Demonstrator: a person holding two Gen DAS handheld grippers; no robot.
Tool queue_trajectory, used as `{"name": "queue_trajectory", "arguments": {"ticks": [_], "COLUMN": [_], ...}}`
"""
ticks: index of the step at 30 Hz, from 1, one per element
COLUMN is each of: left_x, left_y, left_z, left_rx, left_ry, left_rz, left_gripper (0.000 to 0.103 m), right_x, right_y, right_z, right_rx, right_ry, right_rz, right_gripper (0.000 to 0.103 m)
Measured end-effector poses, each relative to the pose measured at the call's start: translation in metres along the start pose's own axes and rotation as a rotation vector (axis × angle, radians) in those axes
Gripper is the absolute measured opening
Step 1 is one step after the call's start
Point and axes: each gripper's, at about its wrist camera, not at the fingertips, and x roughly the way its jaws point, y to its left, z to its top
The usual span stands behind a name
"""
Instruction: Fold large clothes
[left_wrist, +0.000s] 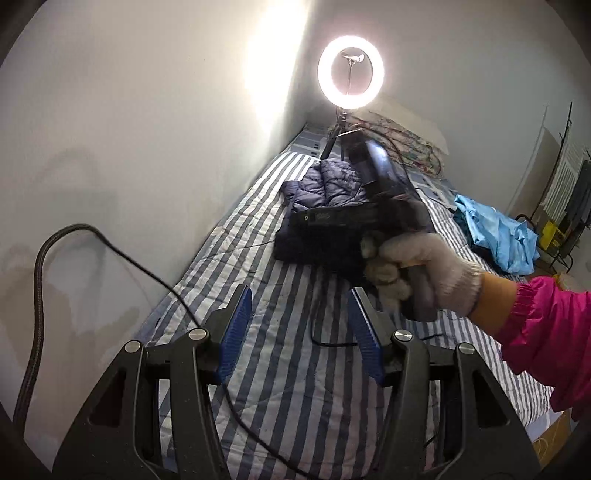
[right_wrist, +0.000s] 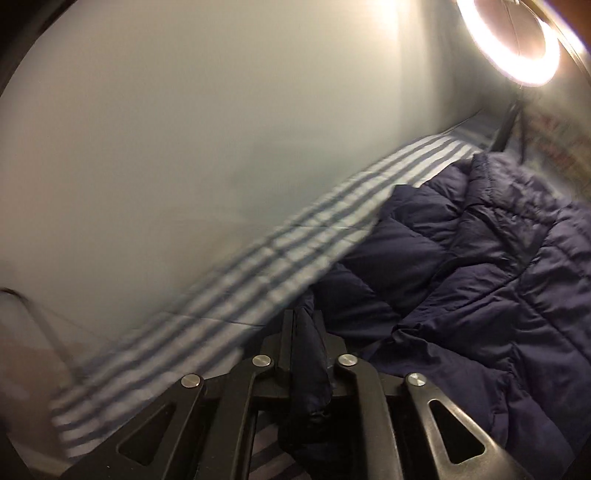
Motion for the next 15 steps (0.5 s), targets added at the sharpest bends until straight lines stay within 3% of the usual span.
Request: {"name": "queue_trajectory", "arguments": {"ticks": [2, 7, 12, 15], "left_x": [0.006, 0.039, 0.101, 0.149], "left_y": [-0.002, -0.014, -0.024, -0.009], "left_z": [0.005, 0.027, 0.058, 0.069], "left_rx": [0.007, 0.019, -0.025, -0.201], "left_ry": [-0.002, 0.01, 0.046, 0.13], "left_rz": [-0.017, -0.082, -0.14, -0.227], "left_gripper": [0.057, 0.058, 0.064, 0.064], "right_x": [-0.029, -0.116, -0.162, -0.174], "right_y": [-0.003, -0.022, -0.08, -0.122], "right_z": [-0.004, -0.022, -0.04, -0.05], "right_rx": [0.033, 0.076, 0.18, 0.279], "right_ry": [-0.021, -0.157, -0.235, -0.236], "right_rz": [0.109, 0.173, -0.061, -0.183], "right_gripper": [0.04, 0.042, 0.042, 0.043]}}
